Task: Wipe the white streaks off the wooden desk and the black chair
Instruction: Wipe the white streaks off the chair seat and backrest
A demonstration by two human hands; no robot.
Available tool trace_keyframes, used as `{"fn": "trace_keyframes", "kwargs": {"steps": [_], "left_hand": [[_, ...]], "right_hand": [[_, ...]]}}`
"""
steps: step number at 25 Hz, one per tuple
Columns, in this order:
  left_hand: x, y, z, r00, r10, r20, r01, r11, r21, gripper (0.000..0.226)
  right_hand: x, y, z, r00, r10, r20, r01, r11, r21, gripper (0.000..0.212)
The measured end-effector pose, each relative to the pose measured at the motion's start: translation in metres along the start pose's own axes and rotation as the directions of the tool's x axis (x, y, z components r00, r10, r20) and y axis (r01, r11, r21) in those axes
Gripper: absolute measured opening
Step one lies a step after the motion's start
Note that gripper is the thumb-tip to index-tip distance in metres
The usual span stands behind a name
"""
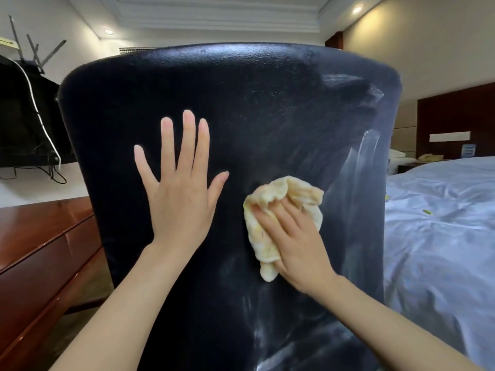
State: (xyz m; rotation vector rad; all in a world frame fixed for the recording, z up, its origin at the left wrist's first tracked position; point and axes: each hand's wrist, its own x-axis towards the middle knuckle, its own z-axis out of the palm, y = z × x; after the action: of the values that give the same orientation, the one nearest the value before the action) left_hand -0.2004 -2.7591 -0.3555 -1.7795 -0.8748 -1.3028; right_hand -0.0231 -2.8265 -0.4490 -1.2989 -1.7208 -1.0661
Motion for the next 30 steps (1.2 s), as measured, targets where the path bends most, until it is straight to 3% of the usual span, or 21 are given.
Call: {"fn": "trace_keyframes", "kwargs": {"steps": [4, 7, 10, 12, 14, 17, 19, 22, 24, 26, 28, 30], "left_hand": [[0.001, 0.0, -0.005, 1.0, 0.0, 0.015, 0.001, 1.0, -0.022, 0.069], [0.0, -0.003, -0.009, 0.999, 0.02, 0.027, -0.019, 0.999, -0.036, 0.063], [0.0, -0.011, -0.012, 0.997, 0.06, 0.044, -0.058, 0.998, -0.036, 0.059], [-0.001, -0.013, -0.013, 0.996, 0.075, 0.052, -0.073, 0.996, -0.041, 0.058], [-0.001, -0.013, -0.013, 0.995, 0.086, 0.054, -0.083, 0.995, -0.053, 0.058], [-0.002, -0.015, -0.013, 0.995, 0.093, 0.045, -0.089, 0.992, -0.093, 0.057], [-0.001, -0.017, -0.013, 0.994, 0.1, 0.04, -0.093, 0.985, -0.145, 0.063], [-0.002, -0.02, -0.015, 0.992, 0.116, 0.052, -0.102, 0.97, -0.221, 0.073], [-0.001, -0.022, -0.017, 0.99, 0.124, 0.065, -0.103, 0.961, -0.257, 0.075], [0.0, -0.024, -0.018, 0.99, 0.121, 0.075, -0.095, 0.953, -0.287, 0.075], [0.0, -0.025, -0.019, 0.99, 0.11, 0.087, -0.079, 0.95, -0.304, 0.073], [-0.001, -0.024, -0.019, 0.991, 0.095, 0.096, -0.063, 0.953, -0.296, 0.072]], "right_hand": [[-0.047, 0.0, 0.004, 0.946, -0.252, 0.202, 0.277, 0.955, -0.108, 0.046], [-0.081, 0.0, 0.007, 0.779, -0.464, 0.423, 0.587, 0.776, -0.231, 0.042], [-0.08, 0.008, 0.005, 0.681, -0.538, 0.497, 0.707, 0.66, -0.254, 0.048], [-0.066, 0.016, 0.001, 0.705, -0.53, 0.471, 0.69, 0.666, -0.283, 0.064], [-0.043, 0.017, -0.004, 0.794, -0.461, 0.396, 0.596, 0.718, -0.359, 0.076], [0.007, 0.012, -0.019, 0.95, -0.262, 0.171, 0.309, 0.875, -0.373, 0.065], [0.041, 0.013, -0.032, 0.995, -0.084, 0.045, 0.094, 0.947, -0.308, 0.059], [0.076, 0.01, -0.04, 0.962, 0.211, -0.172, -0.232, 0.966, -0.115, 0.057], [0.087, -0.004, -0.034, 0.907, 0.326, -0.268, -0.336, 0.942, 0.01, 0.062], [0.084, -0.024, -0.02, 0.915, 0.267, -0.301, -0.279, 0.96, 0.004, 0.058], [0.065, -0.039, 0.0, 0.952, 0.058, -0.3, -0.081, 0.995, -0.065, 0.045], [0.033, -0.048, 0.018, 0.973, -0.109, -0.202, 0.092, 0.991, -0.093, 0.039]]}}
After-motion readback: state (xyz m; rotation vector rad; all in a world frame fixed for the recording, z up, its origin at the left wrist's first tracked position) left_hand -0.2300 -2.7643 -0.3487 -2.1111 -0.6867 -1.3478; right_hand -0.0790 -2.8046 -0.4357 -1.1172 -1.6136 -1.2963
